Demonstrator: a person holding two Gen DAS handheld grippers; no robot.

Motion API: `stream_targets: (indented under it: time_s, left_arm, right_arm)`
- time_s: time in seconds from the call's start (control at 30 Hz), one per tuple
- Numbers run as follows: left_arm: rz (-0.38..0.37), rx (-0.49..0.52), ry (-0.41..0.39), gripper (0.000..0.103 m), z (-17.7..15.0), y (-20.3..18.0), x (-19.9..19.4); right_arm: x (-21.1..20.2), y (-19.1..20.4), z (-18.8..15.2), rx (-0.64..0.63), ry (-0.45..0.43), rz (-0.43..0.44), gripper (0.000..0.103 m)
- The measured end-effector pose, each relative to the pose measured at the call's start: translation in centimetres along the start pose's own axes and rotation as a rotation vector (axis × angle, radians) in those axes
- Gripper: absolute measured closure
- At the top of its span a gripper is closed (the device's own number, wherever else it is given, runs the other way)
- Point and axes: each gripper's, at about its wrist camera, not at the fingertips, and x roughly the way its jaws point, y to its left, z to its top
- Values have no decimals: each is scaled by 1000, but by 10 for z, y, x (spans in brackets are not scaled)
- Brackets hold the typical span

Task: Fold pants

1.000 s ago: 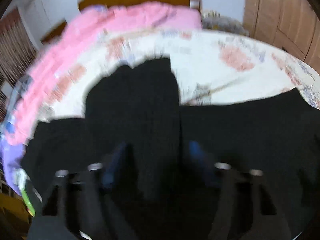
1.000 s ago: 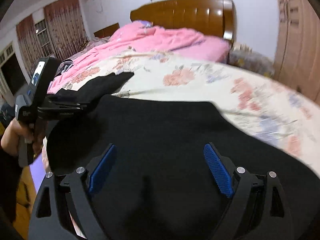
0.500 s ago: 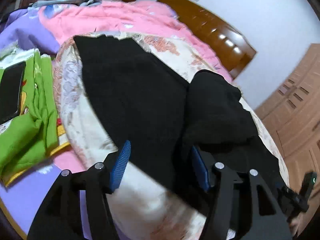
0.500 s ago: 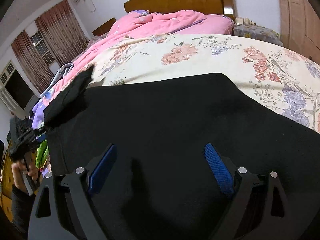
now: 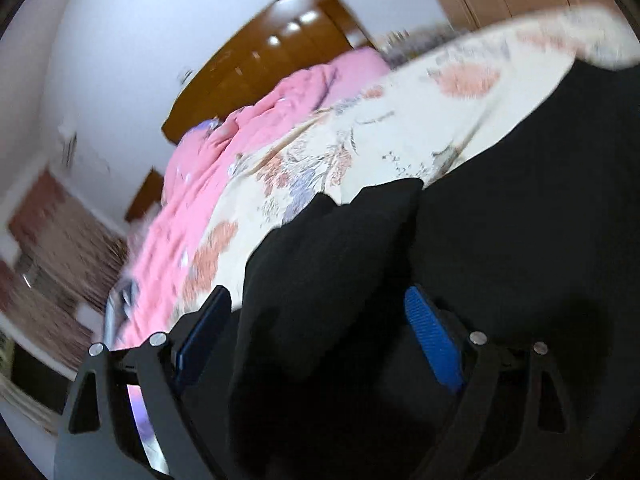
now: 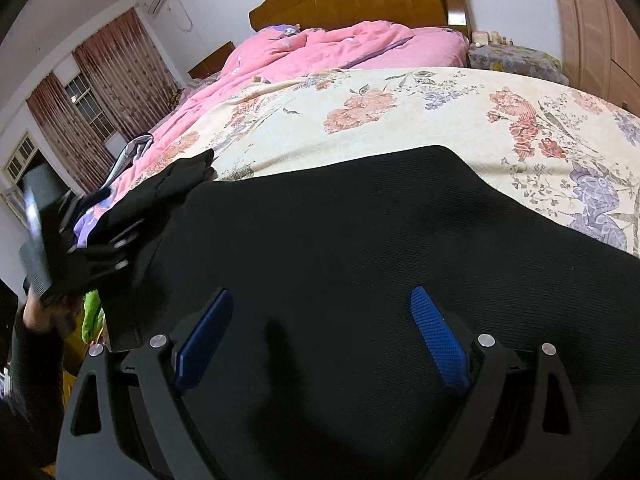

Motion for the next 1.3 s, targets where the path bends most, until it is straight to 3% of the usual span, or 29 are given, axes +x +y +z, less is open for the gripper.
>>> stream_targets:
  time_s: [0.03, 0.07, 0.1, 0.17, 0.27, 0.33, 0.37, 0.43, 0.5, 0.53, 0.57, 0.63, 0.7, 0.8, 0.87, 0.9, 1.07, 1.2, 1.3]
  left_arm:
    - [10, 54, 14, 36, 5, -6, 12]
    - [-12, 62, 25, 68, 6, -8, 21]
    - [-54, 43, 35, 83, 7, -6, 28]
    - [-134, -128, -14, 89, 2, 17, 31]
    - [-277, -612, -133, 91, -30, 89, 19]
    - [-326, -1002, -198, 91, -84, 145, 16]
    - [-342, -1147, -210, 91, -111, 164, 19]
    - [-372, -1383, -181, 91, -168, 189, 32]
    - [-393, -1517, -99, 87, -210, 195, 48]
    - [-447, -1574, -35, 79, -230, 193, 63]
    - [-501, -1606, -32, 78, -242, 190, 71]
    - [-538, -1614, -76, 76, -250, 188, 70]
    - [-537, -1608, -117, 66, -247, 189, 62]
    - [-516, -1597, -132, 67, -236, 190, 60]
    - [-458, -1539, -65, 95, -226, 187, 60]
    - [-440, -1520, -51, 95, -223, 185, 61]
    - [-353, -1476, -148, 96, -217, 185, 22]
    - [-396, -1567, -13, 96, -241, 182, 50]
    - [-441, -1602, -23, 93, -251, 181, 53]
  right_arm:
    - [0, 0, 0, 1, 0, 1, 14]
    - [0, 0, 0, 2, 0, 2, 14]
    - [0, 0, 0, 4, -1, 4, 14]
    - [0, -1, 0, 8, -2, 9, 14]
    - [0, -2, 0, 10, -3, 13, 14]
    - [0, -2, 0, 10, -2, 13, 14]
    - [0, -2, 0, 10, -2, 13, 14]
    - [0, -2, 0, 9, -1, 13, 13]
    - [1, -2, 0, 10, -1, 15, 13]
    - [1, -2, 0, 10, -1, 16, 13]
    - [1, -2, 0, 9, -1, 18, 13]
    - [1, -2, 0, 9, 0, 17, 13]
    - [0, -3, 0, 7, 1, 16, 13]
    - [1, -3, 1, 3, 3, 13, 12]
    - [1, -3, 1, 2, 4, 12, 12]
    - [1, -3, 1, 2, 4, 12, 12]
    - [0, -4, 1, 2, 5, 13, 12]
    - [0, -4, 1, 2, 5, 18, 11]
    - [0, -4, 1, 3, 5, 19, 11]
